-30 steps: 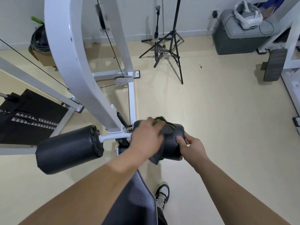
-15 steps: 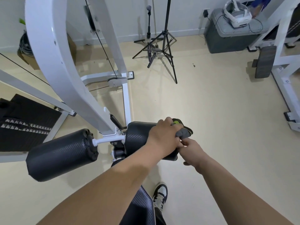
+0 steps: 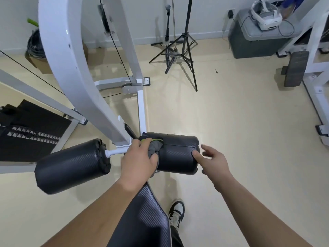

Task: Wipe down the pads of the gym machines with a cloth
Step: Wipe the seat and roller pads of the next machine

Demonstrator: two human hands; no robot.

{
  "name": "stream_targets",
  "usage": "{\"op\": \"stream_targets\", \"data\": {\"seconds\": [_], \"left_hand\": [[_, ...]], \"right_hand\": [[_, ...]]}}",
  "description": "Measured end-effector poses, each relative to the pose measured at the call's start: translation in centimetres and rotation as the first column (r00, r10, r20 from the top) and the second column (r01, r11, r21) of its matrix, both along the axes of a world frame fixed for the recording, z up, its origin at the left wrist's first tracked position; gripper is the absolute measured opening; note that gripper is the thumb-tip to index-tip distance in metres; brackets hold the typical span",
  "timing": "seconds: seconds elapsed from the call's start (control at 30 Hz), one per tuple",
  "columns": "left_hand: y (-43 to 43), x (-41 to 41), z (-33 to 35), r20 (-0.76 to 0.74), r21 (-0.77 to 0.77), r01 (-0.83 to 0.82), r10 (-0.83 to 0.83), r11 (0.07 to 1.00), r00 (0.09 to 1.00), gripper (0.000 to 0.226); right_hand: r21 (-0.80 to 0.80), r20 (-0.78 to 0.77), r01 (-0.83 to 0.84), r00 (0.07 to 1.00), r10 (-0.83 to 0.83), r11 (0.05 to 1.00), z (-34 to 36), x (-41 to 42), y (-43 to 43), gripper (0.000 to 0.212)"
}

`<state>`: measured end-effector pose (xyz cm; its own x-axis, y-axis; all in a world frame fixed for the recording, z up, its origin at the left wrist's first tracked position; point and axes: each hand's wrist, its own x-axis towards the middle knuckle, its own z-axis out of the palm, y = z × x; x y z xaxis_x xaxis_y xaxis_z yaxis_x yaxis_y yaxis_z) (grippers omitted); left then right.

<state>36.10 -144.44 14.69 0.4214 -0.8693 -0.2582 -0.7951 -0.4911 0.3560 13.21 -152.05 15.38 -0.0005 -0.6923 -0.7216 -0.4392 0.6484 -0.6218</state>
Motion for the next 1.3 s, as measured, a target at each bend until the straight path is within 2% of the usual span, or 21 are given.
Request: {"op": "stream_targets", "data": {"seconds": [0.1, 0.2, 0.23, 0.33, 0.47, 0.53, 0.6, 0.67, 0.73, 0.8, 0.9, 0.97, 1.03, 1.13, 1.23, 1.3], "left_hand": [[-0.1, 0.3, -0.2, -0.028, -0.042, -0.013, 0.012, 0.999, 1.000, 0.048], [-3.6, -0.3, -0.1, -0.032, 0.003, -0.133, 0.133, 0.991, 0.991, 0.035], [-4.7, -1.2, -0.1, -0.007, 0.031, -0.103, 0.104, 0.994, 0.995, 0.031], [-6.6, -5.6, 0.4, 0.036, 0.049, 0.117, -0.119, 0.992, 0.992, 0.033], [-6.1, -8.6, 0.9, -0.170, 0.022, 0.368, -0.359, 0.930, 0.918, 0.046], [-4.7, -6.8, 0.8, -0.147, -0.057, 0.456, -0.459, 0.888, 0.876, 0.050], [-4.2, -3.2, 0.1, -0.083, -0.059, 0.404, -0.408, 0.913, 0.909, 0.050], [-4.1, 0.8, -0.5, -0.019, 0.010, 0.261, -0.261, 0.965, 0.965, 0.043], [-4.3, 3.0, -0.7, 0.006, 0.060, 0.092, -0.093, 0.994, 0.996, 0.032], [-4.6, 1.9, -0.3, -0.009, 0.052, -0.011, 0.011, 0.999, 1.000, 0.028], [-3.7, -2.9, 0.4, -0.057, -0.024, 0.105, -0.106, 0.994, 0.993, 0.034], [-2.1, -5.0, 0.6, -0.088, -0.037, 0.213, -0.216, 0.976, 0.972, 0.035], [-0.5, -4.5, 0.4, -0.088, -0.043, 0.267, -0.270, 0.963, 0.959, 0.039], [1.9, -1.9, 0.0, -0.037, -0.014, 0.357, -0.357, 0.934, 0.933, 0.048], [3.3, 1.0, -0.1, -0.031, 0.020, 0.298, -0.297, 0.954, 0.954, 0.047], [2.8, 2.1, 0.0, -0.054, -0.030, 0.164, -0.165, 0.986, 0.985, 0.044]], "right_hand": [[-0.022, -0.019, -0.051, 0.999, 0.051, 0.998, -0.6, 1.1, -0.1, 0.051], [-0.044, -0.033, -0.061, 0.998, 0.059, 0.997, -1.0, 1.2, 0.2, 0.047], [-0.050, -0.022, -0.048, 0.999, 0.047, 0.998, -1.2, 1.2, 0.2, 0.047], [-0.066, -0.009, -0.031, 0.999, 0.031, 0.997, -1.6, 1.1, 0.4, 0.044], [-0.043, -0.003, -0.006, 1.000, 0.005, 0.999, -2.0, 0.6, 0.2, 0.020], [-0.031, 0.019, 0.015, 1.000, -0.014, 0.999, -1.9, 0.5, 0.5, 0.018], [-0.025, 0.041, 0.022, 0.999, -0.021, 0.999, -1.6, 0.4, 0.7, 0.029], [-0.039, 0.055, 0.029, 0.998, -0.027, 0.999, -1.6, 0.6, 0.8, 0.041], [-0.056, 0.060, 0.040, 0.998, -0.036, 0.998, -1.8, 0.7, 1.0, 0.042], [-0.076, 0.059, 0.039, 0.998, -0.035, 0.996, -2.0, 0.7, 1.3, 0.040], [-0.113, 0.072, 0.039, 0.997, -0.030, 0.993, -2.0, 0.4, 2.4, 0.033], [-0.102, 0.071, 0.025, 0.997, -0.018, 0.994, -2.0, 0.1, 3.5, 0.038], [-0.074, 0.065, 0.026, 0.998, -0.021, 0.997, -2.2, -0.4, 4.0, 0.036], [-0.083, 0.023, 0.044, 0.999, -0.042, 0.996, -1.5, -0.6, 2.4, 0.016], [-0.097, -0.032, -0.046, 0.999, 0.043, 0.994, -0.9, 0.4, 0.6, 0.049], [-0.102, -0.103, -0.142, 0.986, 0.131, 0.985, -0.9, 0.9, 0.3, 0.058]]}}
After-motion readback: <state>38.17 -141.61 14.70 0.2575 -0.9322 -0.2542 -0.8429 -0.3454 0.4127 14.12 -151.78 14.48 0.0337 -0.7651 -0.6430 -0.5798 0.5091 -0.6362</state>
